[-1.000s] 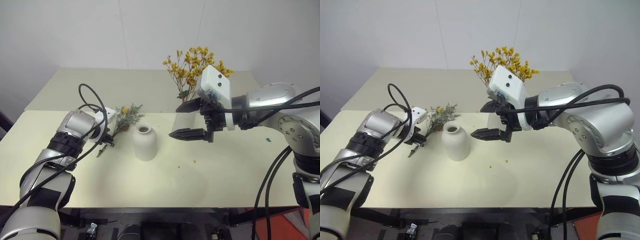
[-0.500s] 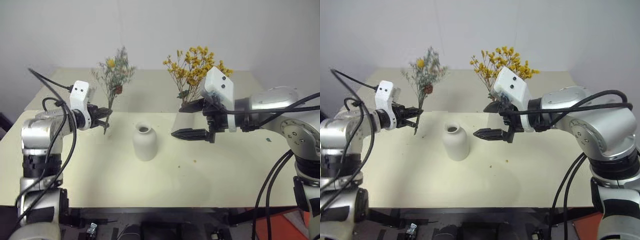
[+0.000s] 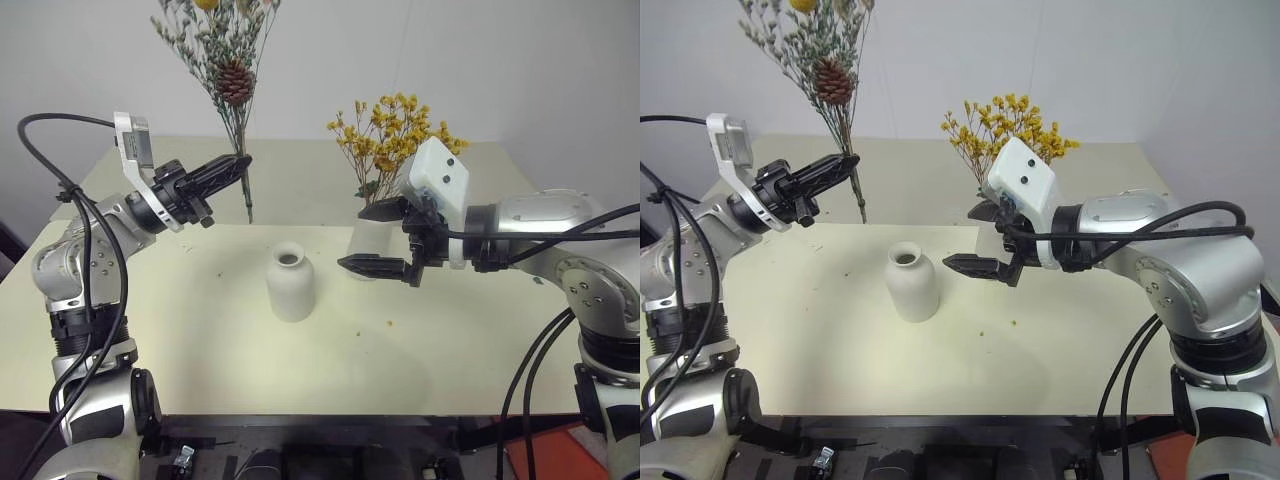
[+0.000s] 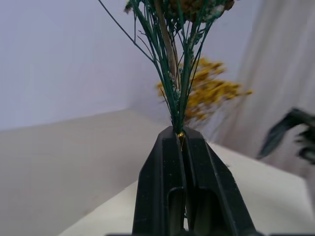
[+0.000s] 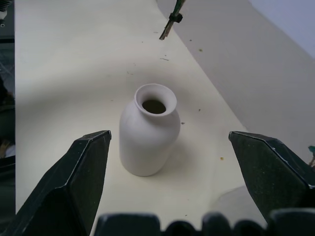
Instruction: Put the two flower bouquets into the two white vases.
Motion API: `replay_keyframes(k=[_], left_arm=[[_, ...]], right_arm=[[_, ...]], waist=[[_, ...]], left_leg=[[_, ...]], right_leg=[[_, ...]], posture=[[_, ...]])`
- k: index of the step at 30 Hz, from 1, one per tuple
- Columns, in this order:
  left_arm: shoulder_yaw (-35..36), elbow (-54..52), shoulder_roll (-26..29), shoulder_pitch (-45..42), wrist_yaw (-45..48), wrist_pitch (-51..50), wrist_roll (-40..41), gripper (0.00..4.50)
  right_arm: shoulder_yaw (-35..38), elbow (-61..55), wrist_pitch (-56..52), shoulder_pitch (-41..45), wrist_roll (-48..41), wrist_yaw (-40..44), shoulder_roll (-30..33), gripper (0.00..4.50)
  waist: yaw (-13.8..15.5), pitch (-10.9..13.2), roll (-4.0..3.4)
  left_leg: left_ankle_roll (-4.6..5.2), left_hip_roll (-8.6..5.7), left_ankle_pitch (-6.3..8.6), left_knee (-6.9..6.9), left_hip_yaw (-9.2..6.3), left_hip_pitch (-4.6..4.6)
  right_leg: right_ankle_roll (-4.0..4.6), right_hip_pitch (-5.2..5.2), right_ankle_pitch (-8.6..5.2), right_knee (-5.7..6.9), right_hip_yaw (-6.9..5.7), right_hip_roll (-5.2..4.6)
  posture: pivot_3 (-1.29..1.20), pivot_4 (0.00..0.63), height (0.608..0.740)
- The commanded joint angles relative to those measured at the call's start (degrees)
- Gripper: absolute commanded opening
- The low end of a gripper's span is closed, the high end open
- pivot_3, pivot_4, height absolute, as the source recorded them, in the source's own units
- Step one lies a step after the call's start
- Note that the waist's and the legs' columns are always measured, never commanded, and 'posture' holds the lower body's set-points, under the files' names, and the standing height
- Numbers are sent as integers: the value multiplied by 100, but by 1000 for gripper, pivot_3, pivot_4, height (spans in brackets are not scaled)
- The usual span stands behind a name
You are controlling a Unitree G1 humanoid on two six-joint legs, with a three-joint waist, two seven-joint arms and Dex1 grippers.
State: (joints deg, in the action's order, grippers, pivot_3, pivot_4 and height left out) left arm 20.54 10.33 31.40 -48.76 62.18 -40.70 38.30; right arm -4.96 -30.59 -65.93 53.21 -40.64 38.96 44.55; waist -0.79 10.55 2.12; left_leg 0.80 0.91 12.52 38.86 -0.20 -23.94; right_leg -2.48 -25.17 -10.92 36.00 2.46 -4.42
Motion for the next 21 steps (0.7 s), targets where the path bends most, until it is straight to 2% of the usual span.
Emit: replay_keyframes(k=[1, 7, 21], left_arm=[[-262, 741, -107, -377, 720, 515, 70, 10], [-604, 1757, -202, -954, 1454, 830, -5, 10], [-1149, 2132, -453, -833, 2366, 1999, -460, 10]], right_arm=[[364, -243, 30, -4, 15, -248, -30, 4500], [543, -474, -146, -154, -41, -580, -53, 4500], [885, -880, -447, -396, -263, -991, 14, 4500]], waist=[[0, 0, 0], [-9, 0, 0], [-23, 0, 0]], left_leg=[[0, 0, 0, 0, 0, 0], [0, 0, 0, 0, -1, -3], [1, 2, 0, 0, -1, -3]], right_leg=[[0, 0, 0, 1, 0, 0], [0, -1, 0, -1, -1, 2], [0, -1, 0, 0, 1, 2]], posture=[[0, 150, 740], [0, 150, 740], [0, 150, 740]])
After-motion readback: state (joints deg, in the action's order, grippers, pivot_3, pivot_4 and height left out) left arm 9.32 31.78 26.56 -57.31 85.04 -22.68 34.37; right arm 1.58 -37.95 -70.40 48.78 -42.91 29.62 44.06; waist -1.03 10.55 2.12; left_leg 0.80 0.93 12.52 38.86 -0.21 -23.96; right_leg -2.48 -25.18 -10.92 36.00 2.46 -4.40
